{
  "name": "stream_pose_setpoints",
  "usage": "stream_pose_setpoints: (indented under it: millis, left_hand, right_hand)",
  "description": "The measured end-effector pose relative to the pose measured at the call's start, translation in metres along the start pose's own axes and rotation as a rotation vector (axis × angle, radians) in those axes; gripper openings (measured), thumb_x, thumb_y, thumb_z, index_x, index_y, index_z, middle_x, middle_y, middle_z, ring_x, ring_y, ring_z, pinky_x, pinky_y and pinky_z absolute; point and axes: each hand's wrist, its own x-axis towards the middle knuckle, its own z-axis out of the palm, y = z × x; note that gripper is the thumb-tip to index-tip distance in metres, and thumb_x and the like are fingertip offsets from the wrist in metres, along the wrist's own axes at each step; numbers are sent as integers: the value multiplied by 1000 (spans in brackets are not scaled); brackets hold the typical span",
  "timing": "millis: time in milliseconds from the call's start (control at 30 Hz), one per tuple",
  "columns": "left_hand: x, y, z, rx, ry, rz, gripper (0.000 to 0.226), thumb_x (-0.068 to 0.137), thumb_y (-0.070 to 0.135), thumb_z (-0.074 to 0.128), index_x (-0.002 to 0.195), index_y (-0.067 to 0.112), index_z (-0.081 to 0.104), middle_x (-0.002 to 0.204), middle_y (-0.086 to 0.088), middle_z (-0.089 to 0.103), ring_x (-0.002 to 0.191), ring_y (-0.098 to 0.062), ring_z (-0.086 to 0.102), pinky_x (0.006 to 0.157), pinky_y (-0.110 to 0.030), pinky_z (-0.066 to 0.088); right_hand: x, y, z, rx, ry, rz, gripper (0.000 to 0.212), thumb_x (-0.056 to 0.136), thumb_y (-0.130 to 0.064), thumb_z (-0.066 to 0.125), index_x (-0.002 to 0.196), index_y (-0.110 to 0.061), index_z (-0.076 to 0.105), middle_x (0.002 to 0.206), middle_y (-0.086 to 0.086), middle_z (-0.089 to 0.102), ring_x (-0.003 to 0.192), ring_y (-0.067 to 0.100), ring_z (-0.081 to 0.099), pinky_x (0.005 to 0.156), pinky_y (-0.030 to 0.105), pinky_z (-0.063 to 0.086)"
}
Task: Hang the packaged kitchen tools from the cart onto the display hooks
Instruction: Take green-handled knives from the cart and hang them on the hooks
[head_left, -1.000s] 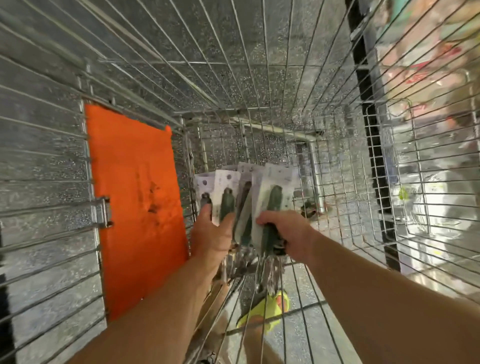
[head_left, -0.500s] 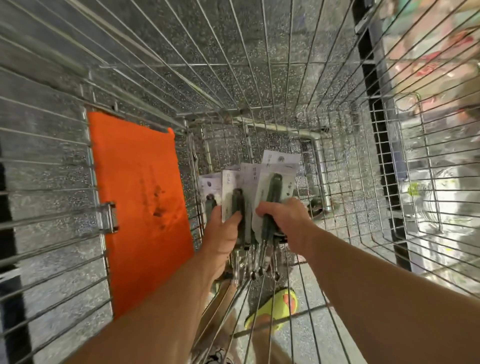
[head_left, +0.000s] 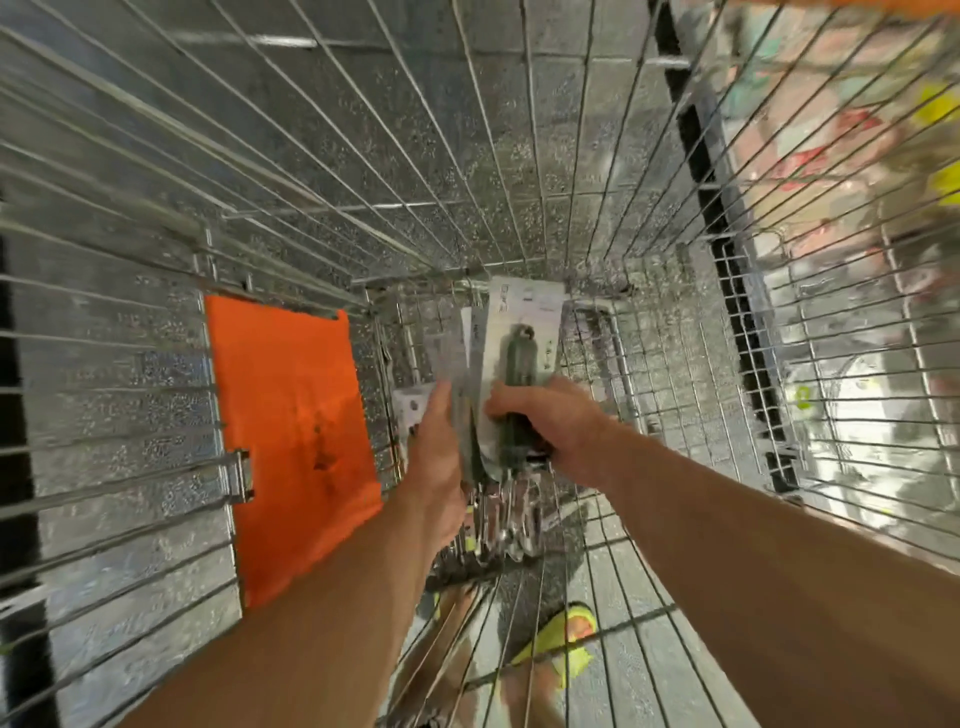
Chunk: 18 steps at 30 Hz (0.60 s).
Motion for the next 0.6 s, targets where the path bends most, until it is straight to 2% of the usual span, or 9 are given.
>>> stream_pose_setpoints:
  millis: [67, 100, 167, 200, 267, 367, 467, 533, 600]
  left_hand:
    - [-8, 11, 7, -4, -14, -27, 55, 111, 55, 31, 105, 26, 77, 106, -12, 81, 99, -29, 78, 94, -51, 61]
    - [-10, 16, 10, 14, -13, -30, 56, 111, 55, 32, 101, 27, 79, 106, -13, 81, 101, -30, 78, 98, -52, 58]
    - [-14, 25, 16, 24, -7, -28, 55, 109, 57, 37, 107, 23, 79, 110, -16, 79, 106, -35, 76, 104, -59, 54]
    - [-17, 31, 22, 20, -12, -20, 58, 107, 60, 38, 117, 19, 77, 115, -17, 78, 110, -37, 74, 104, -63, 52]
    - [-24, 47, 37, 7, -46, 6, 61, 107, 59, 37, 130, 14, 71, 126, -20, 74, 118, -41, 70, 104, -67, 51]
    - [-36, 70, 61, -25, -112, 11, 62, 106, 57, 39, 133, 10, 70, 135, -25, 68, 124, -43, 66, 108, -63, 49]
    - [-64, 88, 84, 13, -195, 14, 64, 108, 61, 32, 125, 17, 75, 125, -17, 75, 120, -37, 70, 109, -57, 51]
    - [-88, 96, 99, 56, -236, 55, 60, 105, 64, 38, 127, 20, 73, 121, -13, 77, 118, -35, 70, 109, -56, 51]
    - [-118, 106, 115, 78, -286, 88, 54, 107, 57, 42, 130, 17, 68, 114, -13, 78, 111, -35, 72, 107, -56, 53]
  right_hand:
    - [-10, -6, 2, -27, 42, -20, 33, 79, -12, 82, 106, -1, 66, 91, 14, 75, 86, 31, 76, 88, 53, 61]
    - [-18, -12, 3, -51, 73, -41, 43, 75, -14, 86, 109, -2, 63, 95, 15, 74, 89, 32, 76, 87, 53, 61]
    - [-34, -25, 1, -93, 147, -82, 85, 52, -25, 93, 123, -10, 49, 108, 16, 68, 92, 34, 73, 83, 54, 62]
    - [-42, -31, -1, -106, 188, -107, 97, 45, -28, 92, 127, -17, 42, 112, 15, 65, 94, 35, 72, 81, 54, 63]
    - [-60, -44, -5, -63, 237, -169, 91, 49, -23, 94, 124, -18, 42, 112, 14, 64, 96, 36, 72, 81, 56, 62]
    - [-91, -62, -15, 83, 238, -231, 85, 42, -27, 96, 116, -13, 58, 108, 17, 74, 89, 34, 76, 78, 51, 64]
    - [-123, -73, -30, 168, 223, -295, 48, 69, -15, 93, 110, -2, 71, 95, 17, 78, 81, 30, 78, 73, 44, 64]
    - [-145, -75, -42, 180, 234, -377, 37, 76, -12, 88, 110, -5, 73, 97, 14, 78, 90, 31, 77, 83, 50, 63]
    - [-169, -76, -53, 144, 227, -507, 34, 81, -8, 84, 113, -7, 72, 103, 14, 77, 97, 28, 76, 87, 46, 62]
